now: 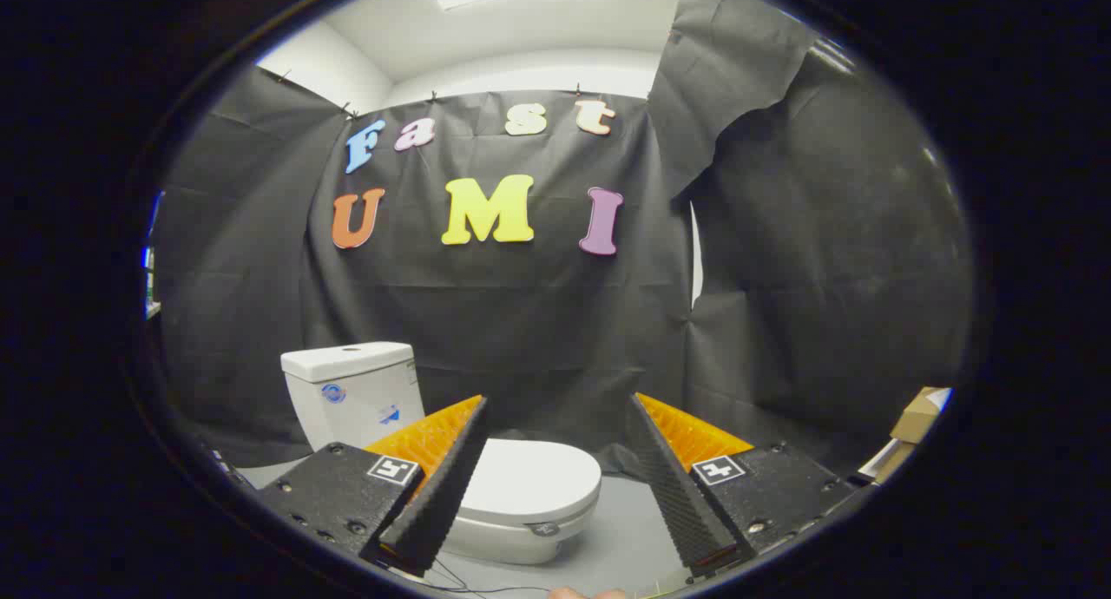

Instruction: Open the toilet lid.

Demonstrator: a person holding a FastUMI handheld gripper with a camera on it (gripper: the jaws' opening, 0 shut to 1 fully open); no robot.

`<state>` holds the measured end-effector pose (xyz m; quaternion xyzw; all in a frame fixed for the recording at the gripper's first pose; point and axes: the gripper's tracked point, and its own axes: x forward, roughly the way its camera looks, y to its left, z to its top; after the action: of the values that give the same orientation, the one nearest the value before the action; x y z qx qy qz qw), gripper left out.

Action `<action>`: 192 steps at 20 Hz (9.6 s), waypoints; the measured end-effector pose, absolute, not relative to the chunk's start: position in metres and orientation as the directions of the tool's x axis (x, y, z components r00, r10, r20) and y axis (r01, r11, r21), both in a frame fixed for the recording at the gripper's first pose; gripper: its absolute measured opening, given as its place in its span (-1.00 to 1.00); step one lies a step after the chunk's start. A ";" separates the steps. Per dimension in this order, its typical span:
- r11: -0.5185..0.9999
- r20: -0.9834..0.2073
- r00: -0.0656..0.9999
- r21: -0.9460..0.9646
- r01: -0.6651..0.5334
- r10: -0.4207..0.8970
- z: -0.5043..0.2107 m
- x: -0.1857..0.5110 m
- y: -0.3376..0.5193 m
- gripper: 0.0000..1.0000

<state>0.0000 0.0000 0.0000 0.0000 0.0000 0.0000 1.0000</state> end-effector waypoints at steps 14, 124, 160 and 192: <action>1.000 -0.004 1.000 0.000 -0.003 0.003 -0.006 0.002 0.002 0.99; 0.509 -0.537 0.776 0.794 0.333 0.330 -0.276 0.185 0.028 -0.87; 0.770 -0.525 0.806 0.622 0.142 0.275 -0.158 0.200 0.115 -0.87; 0.920 -0.509 0.810 0.380 -0.093 0.292 -0.087 0.219 0.270 -0.76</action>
<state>0.2188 0.2699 -0.0874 0.1711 0.2907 0.1028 0.9358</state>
